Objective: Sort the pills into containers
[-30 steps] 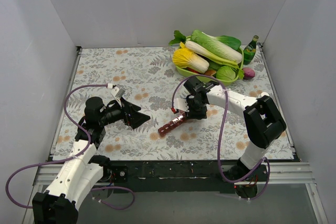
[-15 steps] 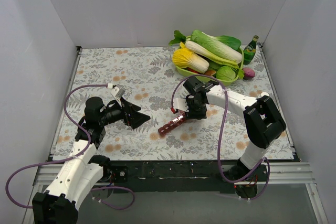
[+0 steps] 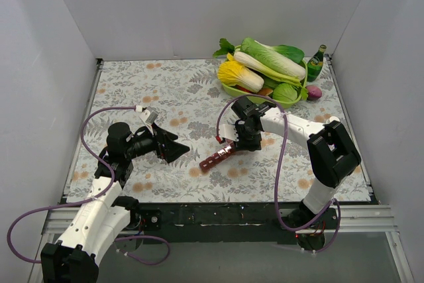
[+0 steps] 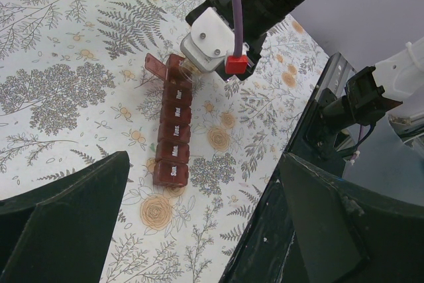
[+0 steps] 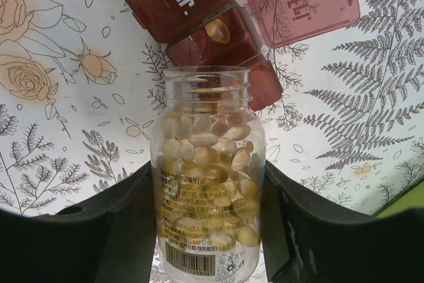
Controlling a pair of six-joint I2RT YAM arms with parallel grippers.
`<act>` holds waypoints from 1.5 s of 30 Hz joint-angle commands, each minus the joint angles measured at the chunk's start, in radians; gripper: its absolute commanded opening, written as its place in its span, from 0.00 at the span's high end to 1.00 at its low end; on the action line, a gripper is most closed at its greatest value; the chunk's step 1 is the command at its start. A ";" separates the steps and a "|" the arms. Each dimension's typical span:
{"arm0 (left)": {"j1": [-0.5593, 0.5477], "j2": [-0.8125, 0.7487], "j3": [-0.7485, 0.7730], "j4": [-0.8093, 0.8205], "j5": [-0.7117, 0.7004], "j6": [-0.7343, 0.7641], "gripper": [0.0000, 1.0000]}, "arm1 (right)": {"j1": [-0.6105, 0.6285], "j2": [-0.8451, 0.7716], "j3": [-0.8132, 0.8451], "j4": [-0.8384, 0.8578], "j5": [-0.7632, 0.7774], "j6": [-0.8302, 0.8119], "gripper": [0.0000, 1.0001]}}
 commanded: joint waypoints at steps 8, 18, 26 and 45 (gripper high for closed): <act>-0.004 -0.008 -0.007 0.017 0.012 0.012 0.02 | 0.008 0.015 0.041 -0.022 -0.008 -0.014 0.99; -0.004 -0.009 -0.005 0.016 0.012 0.013 0.02 | 0.002 -0.025 0.059 -0.020 -0.079 0.018 0.99; -0.004 -0.009 -0.005 0.016 0.017 0.012 0.02 | -0.024 -0.091 0.074 -0.017 -0.191 0.057 0.99; -0.004 -0.059 -0.005 0.007 -0.003 0.017 0.02 | -0.312 -0.451 0.303 0.369 -0.844 0.477 0.99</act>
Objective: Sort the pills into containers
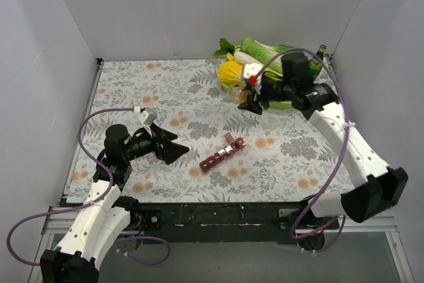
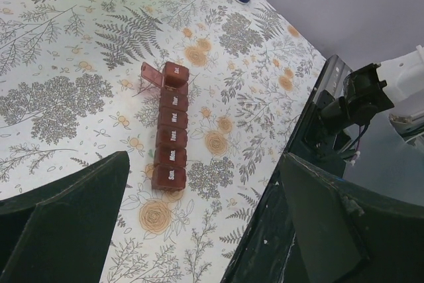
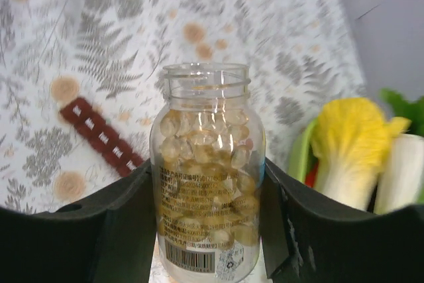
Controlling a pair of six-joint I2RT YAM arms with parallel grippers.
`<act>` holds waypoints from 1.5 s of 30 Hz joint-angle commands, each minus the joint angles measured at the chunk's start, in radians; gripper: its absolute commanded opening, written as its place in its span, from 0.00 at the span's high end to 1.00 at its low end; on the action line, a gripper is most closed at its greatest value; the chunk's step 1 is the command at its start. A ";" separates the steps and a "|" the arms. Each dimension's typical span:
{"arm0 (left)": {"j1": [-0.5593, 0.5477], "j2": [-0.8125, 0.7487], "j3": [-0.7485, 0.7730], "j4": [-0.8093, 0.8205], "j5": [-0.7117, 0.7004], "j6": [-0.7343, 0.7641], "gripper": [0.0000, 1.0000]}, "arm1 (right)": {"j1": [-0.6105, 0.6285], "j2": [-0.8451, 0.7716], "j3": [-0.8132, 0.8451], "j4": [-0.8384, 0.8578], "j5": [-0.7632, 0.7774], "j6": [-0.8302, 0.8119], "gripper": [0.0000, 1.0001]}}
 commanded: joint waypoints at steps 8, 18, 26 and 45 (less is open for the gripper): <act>-0.004 -0.007 0.000 -0.011 -0.039 0.016 0.02 | -0.343 -0.142 -0.009 1.888 -0.630 1.783 0.99; -0.005 0.013 0.001 -0.009 -0.032 0.021 0.02 | -0.455 -0.163 -0.147 1.940 -0.555 1.835 0.99; -0.005 0.003 0.000 -0.009 -0.023 0.025 0.02 | -0.455 -0.203 -0.402 1.624 -0.796 1.366 0.99; -0.005 0.016 0.000 0.005 0.010 0.033 0.02 | -0.223 -0.153 -0.618 0.233 -0.121 -0.282 0.99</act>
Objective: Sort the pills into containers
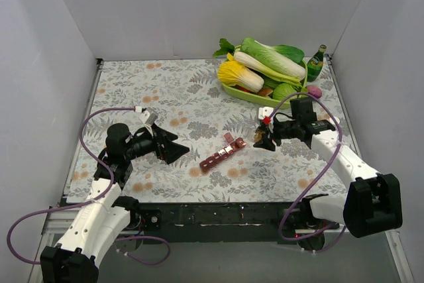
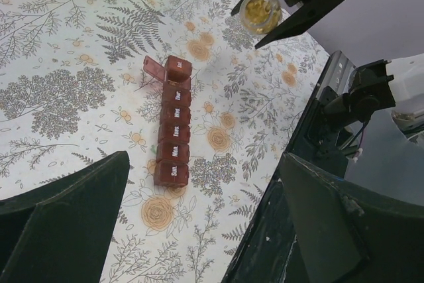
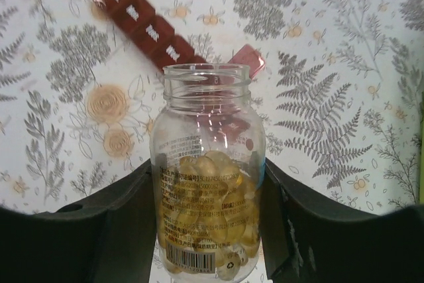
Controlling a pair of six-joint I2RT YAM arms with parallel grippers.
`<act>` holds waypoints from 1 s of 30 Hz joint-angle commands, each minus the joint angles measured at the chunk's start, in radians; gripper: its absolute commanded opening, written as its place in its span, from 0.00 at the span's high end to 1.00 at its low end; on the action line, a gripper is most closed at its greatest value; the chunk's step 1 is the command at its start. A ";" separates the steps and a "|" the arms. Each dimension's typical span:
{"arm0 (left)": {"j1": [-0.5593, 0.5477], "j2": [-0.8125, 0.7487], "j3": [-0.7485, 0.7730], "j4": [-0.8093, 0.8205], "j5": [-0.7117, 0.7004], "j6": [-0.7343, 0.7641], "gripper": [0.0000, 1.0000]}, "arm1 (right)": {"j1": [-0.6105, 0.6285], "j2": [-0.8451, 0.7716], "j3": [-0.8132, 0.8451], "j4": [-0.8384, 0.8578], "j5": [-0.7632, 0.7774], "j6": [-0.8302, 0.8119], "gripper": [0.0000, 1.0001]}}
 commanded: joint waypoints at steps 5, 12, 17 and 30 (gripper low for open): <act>-0.040 0.026 -0.011 0.033 -0.016 0.020 0.02 | 0.059 0.081 0.010 -0.051 0.180 -0.285 0.99; -0.394 0.250 0.062 -0.027 -0.376 0.268 0.02 | 0.056 0.095 0.044 -0.071 0.138 -0.269 0.99; -0.540 0.472 0.147 -0.050 -0.589 0.339 0.02 | 0.053 0.052 0.019 -0.051 0.135 -0.225 0.99; -0.741 0.698 0.224 -0.047 -0.838 0.366 0.19 | -0.027 0.022 0.005 -0.062 0.074 -0.199 0.99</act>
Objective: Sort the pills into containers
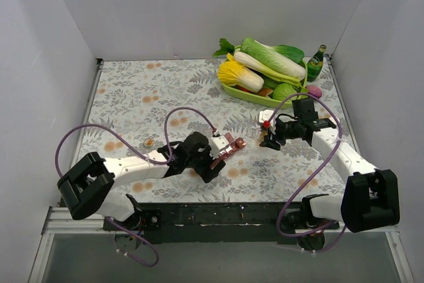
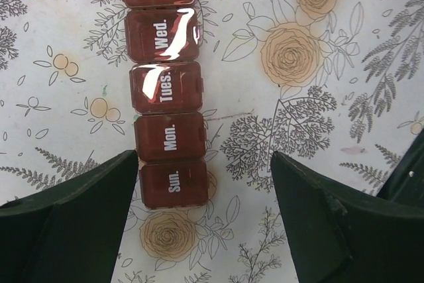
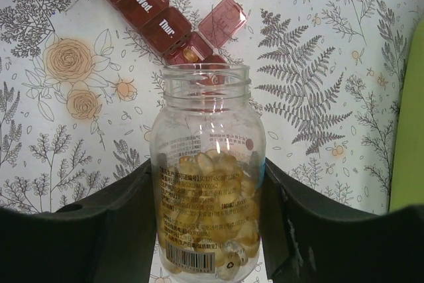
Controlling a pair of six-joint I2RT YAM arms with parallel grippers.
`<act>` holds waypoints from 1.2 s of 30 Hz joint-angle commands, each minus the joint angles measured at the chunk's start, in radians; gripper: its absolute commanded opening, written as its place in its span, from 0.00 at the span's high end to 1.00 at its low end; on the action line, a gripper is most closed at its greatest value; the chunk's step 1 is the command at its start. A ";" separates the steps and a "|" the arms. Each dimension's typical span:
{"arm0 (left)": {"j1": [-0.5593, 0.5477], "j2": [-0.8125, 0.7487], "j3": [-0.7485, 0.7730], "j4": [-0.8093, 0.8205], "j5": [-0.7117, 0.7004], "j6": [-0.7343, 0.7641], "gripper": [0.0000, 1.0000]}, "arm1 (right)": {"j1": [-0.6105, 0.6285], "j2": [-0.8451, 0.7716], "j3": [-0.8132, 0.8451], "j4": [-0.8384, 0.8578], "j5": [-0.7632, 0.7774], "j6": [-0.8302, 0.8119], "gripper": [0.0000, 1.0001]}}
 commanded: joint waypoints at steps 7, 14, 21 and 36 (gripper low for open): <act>-0.045 0.096 0.096 -0.023 -0.148 0.096 0.35 | -0.017 -0.024 0.001 0.005 -0.066 0.011 0.99; -0.046 0.125 0.114 -0.072 -0.134 0.171 0.51 | -0.022 -0.028 -0.002 -0.005 -0.066 0.004 0.99; -0.046 0.088 0.086 -0.108 -0.059 0.312 0.56 | -0.024 -0.021 -0.003 -0.034 -0.056 -0.038 0.99; 0.052 0.075 0.083 -0.169 -0.022 0.489 0.46 | 0.027 0.011 -0.034 -0.162 0.004 -0.243 0.99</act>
